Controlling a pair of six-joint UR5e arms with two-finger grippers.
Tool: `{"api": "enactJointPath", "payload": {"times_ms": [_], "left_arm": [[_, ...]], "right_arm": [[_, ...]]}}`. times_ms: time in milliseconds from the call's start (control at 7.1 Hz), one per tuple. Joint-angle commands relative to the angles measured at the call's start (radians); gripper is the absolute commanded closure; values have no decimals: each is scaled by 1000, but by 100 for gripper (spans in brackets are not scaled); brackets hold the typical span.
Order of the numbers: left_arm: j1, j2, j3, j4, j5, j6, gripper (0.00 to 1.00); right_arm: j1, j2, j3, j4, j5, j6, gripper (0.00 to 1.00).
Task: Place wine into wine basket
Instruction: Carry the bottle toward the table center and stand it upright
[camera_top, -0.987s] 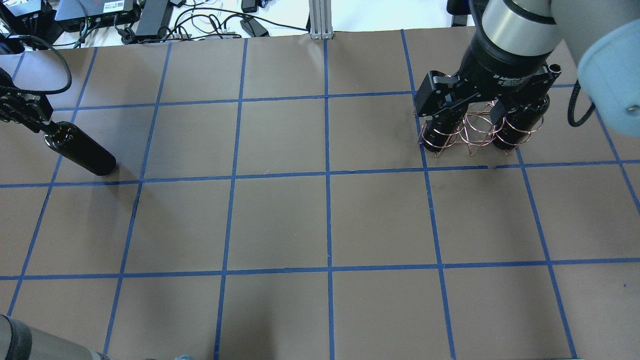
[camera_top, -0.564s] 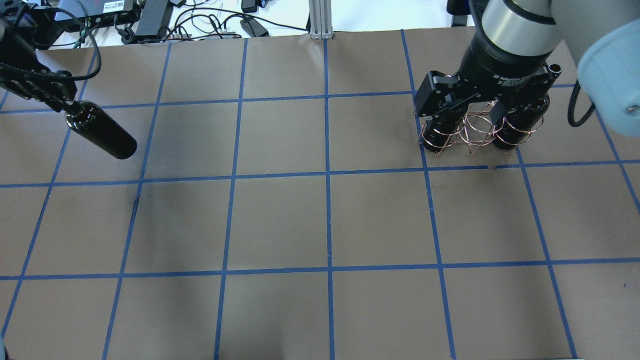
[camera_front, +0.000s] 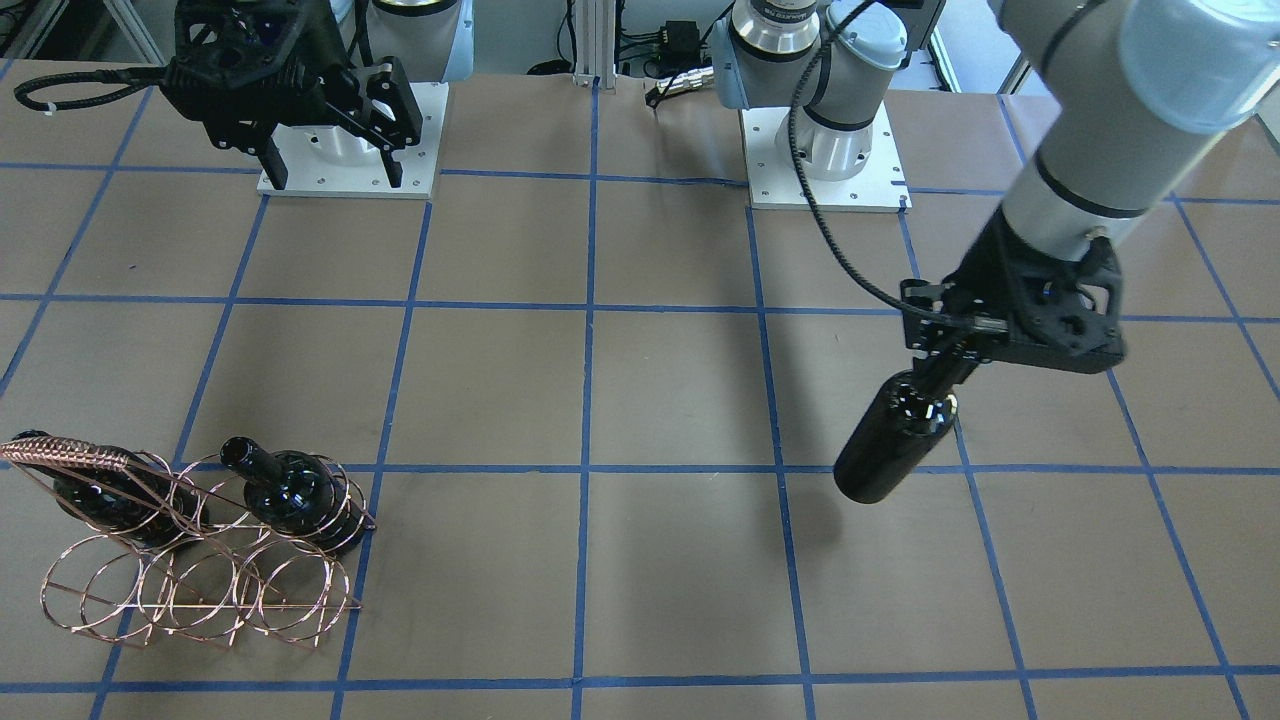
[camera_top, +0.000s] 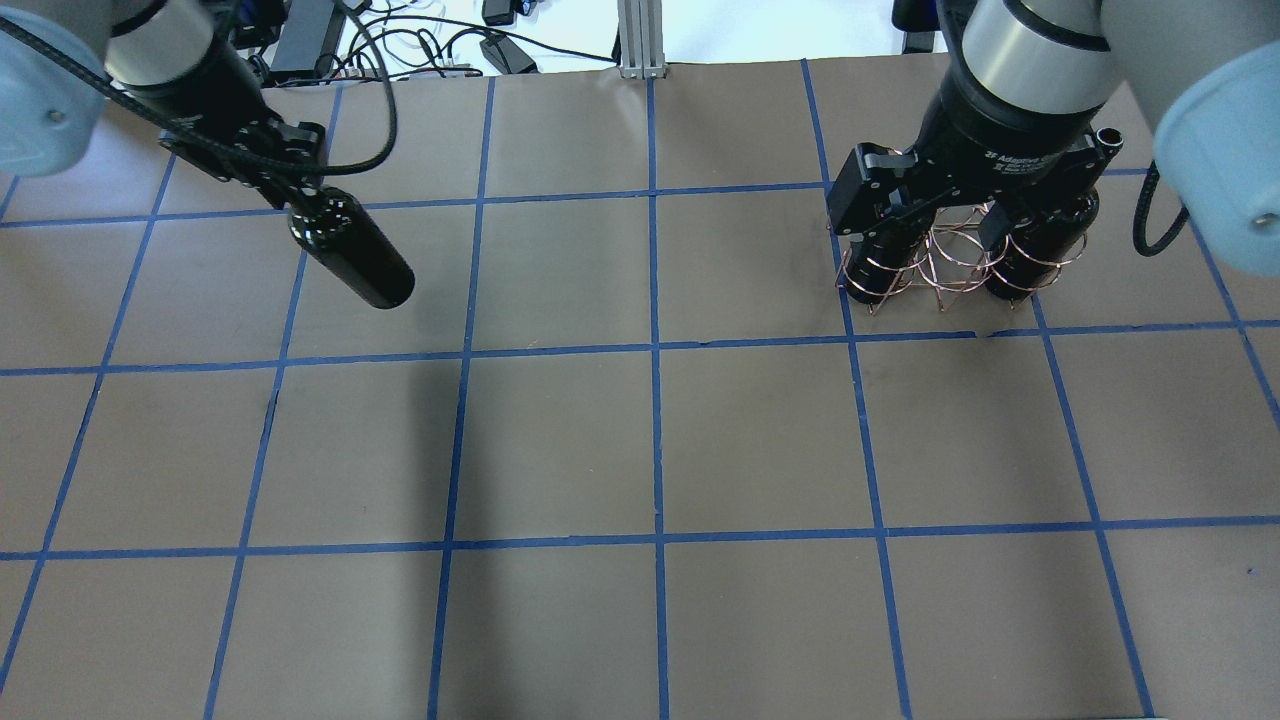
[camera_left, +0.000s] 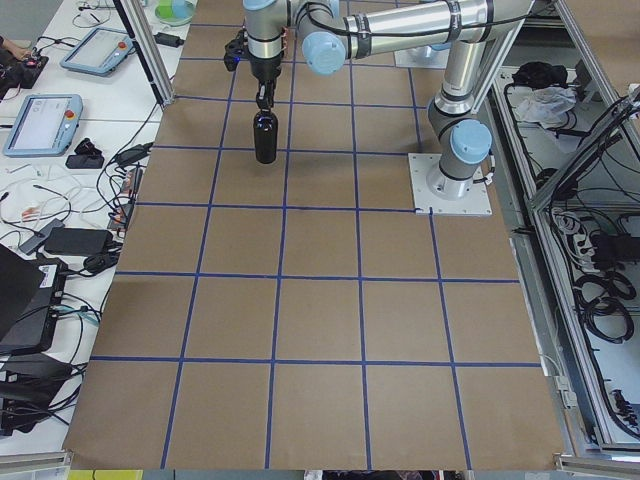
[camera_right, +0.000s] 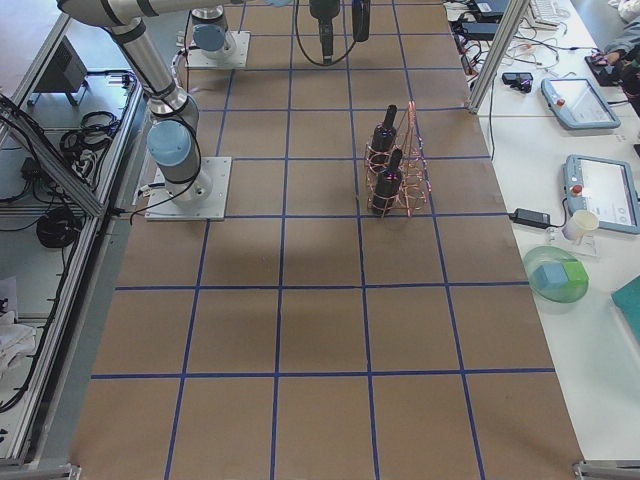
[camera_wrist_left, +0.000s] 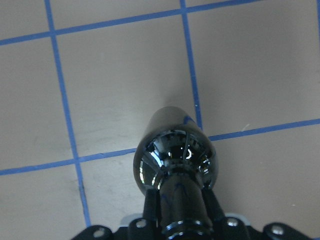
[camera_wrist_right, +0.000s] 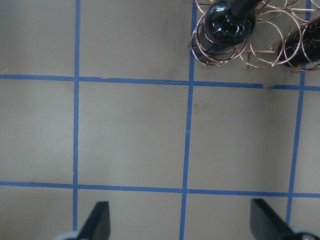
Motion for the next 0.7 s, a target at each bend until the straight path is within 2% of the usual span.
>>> {"api": "enactJointPath", "payload": {"times_ms": [0,141,282,564], "left_arm": [[-186,18,-49,4,-1,-215,100],[-245,20,-75,8,-2,-231,100],[-279,29,-101,3,-42,-238,100],[-289,75,-190,-3,-51,-260,100]], "right_arm": [[0,-1,1,0,-1,0,0],[0,-1,1,0,-1,0,0],[0,-1,-1,0,-1,0,0],[-2,0,-1,0,-3,-1,0]]}}
